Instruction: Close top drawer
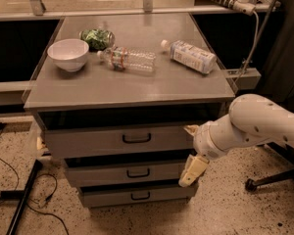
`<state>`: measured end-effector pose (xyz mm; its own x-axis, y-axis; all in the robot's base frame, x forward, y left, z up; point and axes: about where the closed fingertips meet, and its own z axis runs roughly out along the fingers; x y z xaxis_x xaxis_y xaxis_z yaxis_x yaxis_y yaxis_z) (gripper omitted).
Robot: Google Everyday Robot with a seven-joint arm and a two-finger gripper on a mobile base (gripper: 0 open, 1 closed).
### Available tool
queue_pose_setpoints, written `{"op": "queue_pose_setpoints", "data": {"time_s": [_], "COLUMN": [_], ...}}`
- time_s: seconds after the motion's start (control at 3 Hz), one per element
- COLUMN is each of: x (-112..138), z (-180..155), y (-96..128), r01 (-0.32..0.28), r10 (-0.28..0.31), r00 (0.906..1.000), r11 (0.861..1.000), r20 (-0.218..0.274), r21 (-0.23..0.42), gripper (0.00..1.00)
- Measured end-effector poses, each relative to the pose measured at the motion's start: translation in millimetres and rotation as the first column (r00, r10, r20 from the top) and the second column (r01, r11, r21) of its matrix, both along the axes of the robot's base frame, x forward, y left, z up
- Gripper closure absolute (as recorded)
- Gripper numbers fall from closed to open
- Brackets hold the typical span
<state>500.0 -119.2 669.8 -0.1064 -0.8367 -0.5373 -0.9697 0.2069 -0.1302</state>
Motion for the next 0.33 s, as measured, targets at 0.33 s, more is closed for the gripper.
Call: {"op": "queue_pose_setpoints", "data": {"time_s": [0.33], "x": [0.0], "z": [0.0], "y": [0.0], "r01": [0.000], "r10": [0.000], "r00": [1.0000], "r11": [1.000], "r20": [0.000], "r21": [0.000], "gripper": [0.00]}}
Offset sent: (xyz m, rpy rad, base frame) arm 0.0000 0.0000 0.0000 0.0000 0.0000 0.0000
